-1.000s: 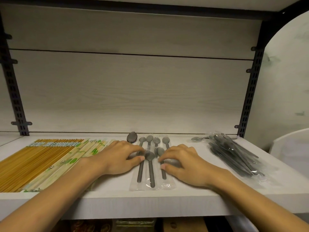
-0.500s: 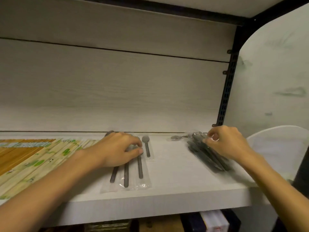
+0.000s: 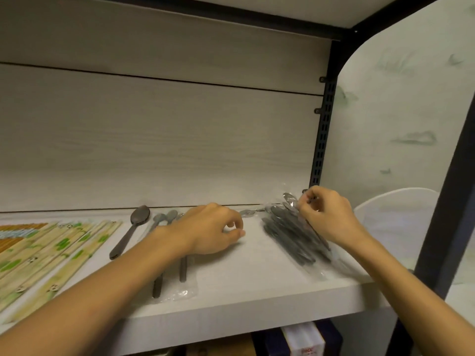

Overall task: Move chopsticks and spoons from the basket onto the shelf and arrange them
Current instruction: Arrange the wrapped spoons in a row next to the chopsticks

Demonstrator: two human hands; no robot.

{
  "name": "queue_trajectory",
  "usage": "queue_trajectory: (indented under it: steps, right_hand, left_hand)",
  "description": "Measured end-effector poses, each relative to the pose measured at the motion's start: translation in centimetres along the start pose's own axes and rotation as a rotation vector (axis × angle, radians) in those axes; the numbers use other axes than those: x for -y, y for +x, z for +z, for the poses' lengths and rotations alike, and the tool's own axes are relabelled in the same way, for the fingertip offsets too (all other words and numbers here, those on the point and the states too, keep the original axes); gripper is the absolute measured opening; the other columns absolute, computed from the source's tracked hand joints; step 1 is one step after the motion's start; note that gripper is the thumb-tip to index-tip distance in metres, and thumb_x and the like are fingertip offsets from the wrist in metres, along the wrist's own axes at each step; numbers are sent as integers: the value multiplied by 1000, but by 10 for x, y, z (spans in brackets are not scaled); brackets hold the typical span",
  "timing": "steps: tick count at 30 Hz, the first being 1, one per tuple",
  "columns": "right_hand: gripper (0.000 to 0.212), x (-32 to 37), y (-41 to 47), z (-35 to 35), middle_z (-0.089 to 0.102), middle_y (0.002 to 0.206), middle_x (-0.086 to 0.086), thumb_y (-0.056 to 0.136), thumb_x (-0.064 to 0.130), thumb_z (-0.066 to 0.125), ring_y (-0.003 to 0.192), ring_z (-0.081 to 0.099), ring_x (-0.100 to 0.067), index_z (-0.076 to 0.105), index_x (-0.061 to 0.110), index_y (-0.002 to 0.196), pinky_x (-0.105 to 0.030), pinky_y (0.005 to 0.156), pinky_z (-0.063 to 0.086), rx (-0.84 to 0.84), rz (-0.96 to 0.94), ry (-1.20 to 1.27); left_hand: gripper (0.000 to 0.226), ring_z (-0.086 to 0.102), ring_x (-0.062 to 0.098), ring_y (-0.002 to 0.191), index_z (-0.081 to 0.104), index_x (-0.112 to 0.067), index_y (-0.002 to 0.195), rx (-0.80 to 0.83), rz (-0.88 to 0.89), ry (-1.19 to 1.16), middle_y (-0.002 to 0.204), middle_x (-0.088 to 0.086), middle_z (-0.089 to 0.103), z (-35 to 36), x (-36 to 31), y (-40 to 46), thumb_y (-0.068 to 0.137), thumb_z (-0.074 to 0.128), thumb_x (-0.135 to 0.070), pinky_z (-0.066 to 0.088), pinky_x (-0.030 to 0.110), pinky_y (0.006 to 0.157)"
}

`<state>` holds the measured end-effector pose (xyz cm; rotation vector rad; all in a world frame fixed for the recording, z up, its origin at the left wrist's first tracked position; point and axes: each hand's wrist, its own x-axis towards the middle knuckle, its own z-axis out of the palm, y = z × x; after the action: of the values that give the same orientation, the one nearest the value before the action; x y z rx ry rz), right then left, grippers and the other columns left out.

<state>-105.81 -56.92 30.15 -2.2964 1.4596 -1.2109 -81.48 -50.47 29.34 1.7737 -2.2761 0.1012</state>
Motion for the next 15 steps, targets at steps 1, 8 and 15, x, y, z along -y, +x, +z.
queue_trajectory:
  steps: [1,8,15]
  right_hand:
    - [9,1,-1,-2,69,69,2,88,22,63,70,64,-13,64,21,79,-8,54,40,0,-1,29]
    - [11,-13,-4,-3,62,61,4,81,16,72,60,58,-16,65,22,76,-31,68,48,-16,99,185]
    - [14,-27,-5,0,65,64,0,81,19,75,57,57,-16,65,23,73,-27,63,43,24,141,220]
  left_hand:
    - [28,56,14,99,60,-38,109,-2,-1,-21,115,-14,63,1,-6,4,91,46,-54,46,33,86]
    - [51,46,22,127,39,-49,138,137,95,12,136,-6,54,11,-59,29,90,40,-65,38,38,99]
    - [35,52,18,116,60,-40,124,34,172,-23,126,-8,60,21,-65,30,91,55,-50,38,28,85]
